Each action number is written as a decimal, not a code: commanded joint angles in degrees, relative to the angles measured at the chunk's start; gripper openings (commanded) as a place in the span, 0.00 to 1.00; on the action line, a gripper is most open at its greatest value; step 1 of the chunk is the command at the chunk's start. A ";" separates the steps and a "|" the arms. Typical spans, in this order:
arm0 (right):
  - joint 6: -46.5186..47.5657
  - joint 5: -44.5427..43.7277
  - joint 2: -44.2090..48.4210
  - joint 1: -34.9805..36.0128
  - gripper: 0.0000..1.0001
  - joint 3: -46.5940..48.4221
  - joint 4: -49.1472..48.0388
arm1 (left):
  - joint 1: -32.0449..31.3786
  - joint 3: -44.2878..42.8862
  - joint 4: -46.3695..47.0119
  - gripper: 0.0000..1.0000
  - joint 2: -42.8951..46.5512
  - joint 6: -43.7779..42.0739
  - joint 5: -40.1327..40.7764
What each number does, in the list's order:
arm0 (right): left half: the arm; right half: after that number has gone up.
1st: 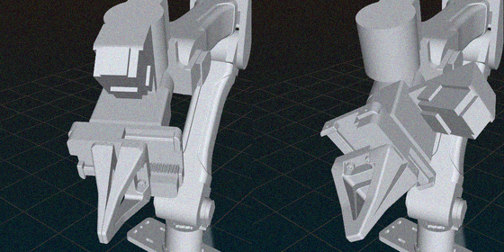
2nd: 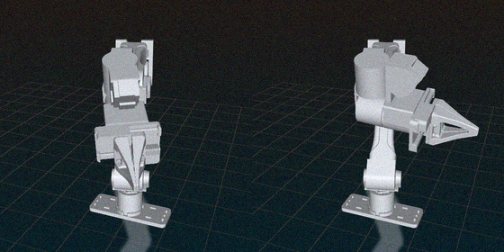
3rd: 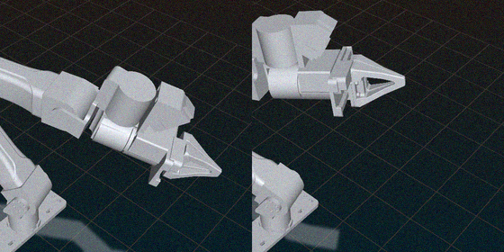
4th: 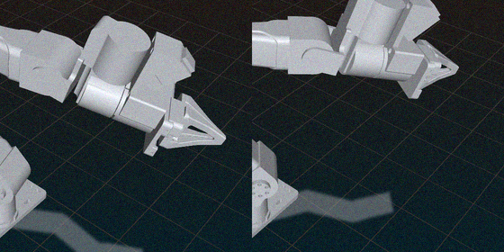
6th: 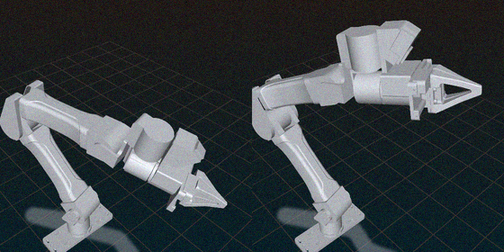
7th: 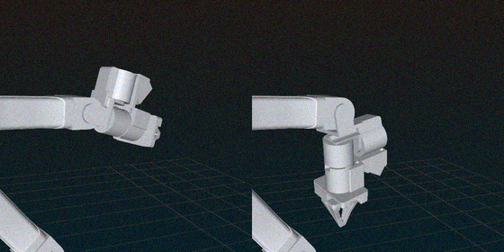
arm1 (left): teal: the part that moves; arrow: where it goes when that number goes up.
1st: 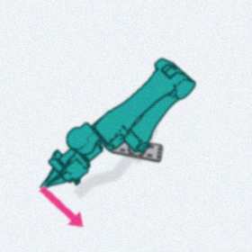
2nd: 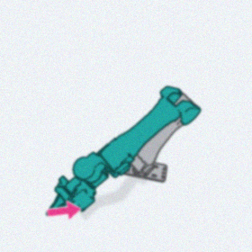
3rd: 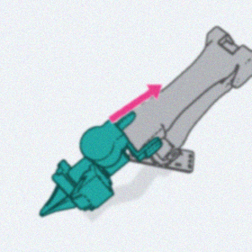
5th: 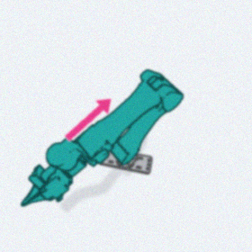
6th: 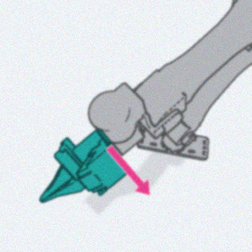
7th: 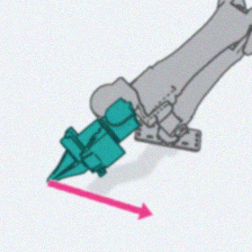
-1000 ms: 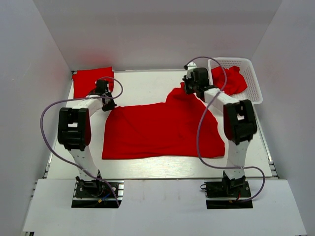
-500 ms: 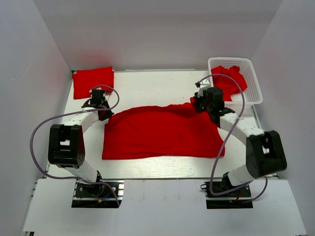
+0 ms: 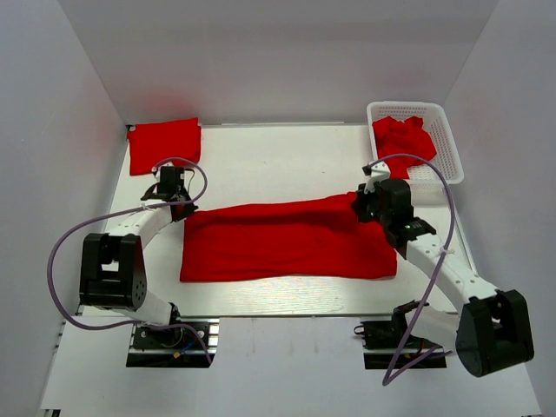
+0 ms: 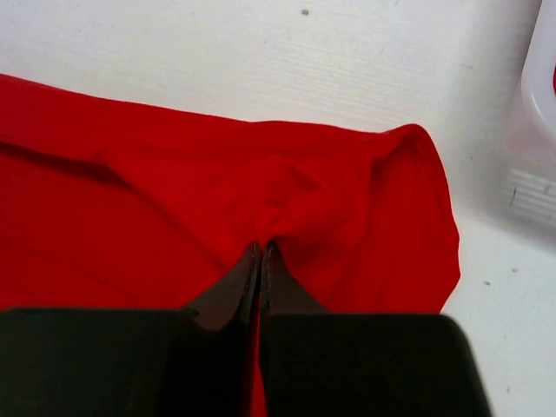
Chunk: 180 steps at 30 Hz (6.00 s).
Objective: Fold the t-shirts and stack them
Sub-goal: Fold the other side of the tshirt into a rectangle, then rotate the tshirt 90 degrees
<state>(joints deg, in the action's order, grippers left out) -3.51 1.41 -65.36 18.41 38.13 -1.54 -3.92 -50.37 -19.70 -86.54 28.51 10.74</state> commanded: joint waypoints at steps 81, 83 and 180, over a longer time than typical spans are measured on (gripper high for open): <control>-25.50 -8.00 -18.93 -0.40 0.90 -3.94 12.70 | -1.70 3.52 -28.89 0.95 1.64 19.12 16.59; -25.06 -8.88 -19.01 -0.40 0.90 -3.59 11.92 | -1.70 4.05 -29.43 1.00 1.64 19.65 16.59; 2.19 8.61 -71.05 2.24 0.90 82.73 7.51 | -22.00 -19.69 -10.87 1.00 -7.06 -10.93 -7.39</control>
<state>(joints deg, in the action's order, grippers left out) -5.52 7.53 -144.53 19.99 121.67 10.09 -26.24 -69.43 -28.75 -94.26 18.24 6.90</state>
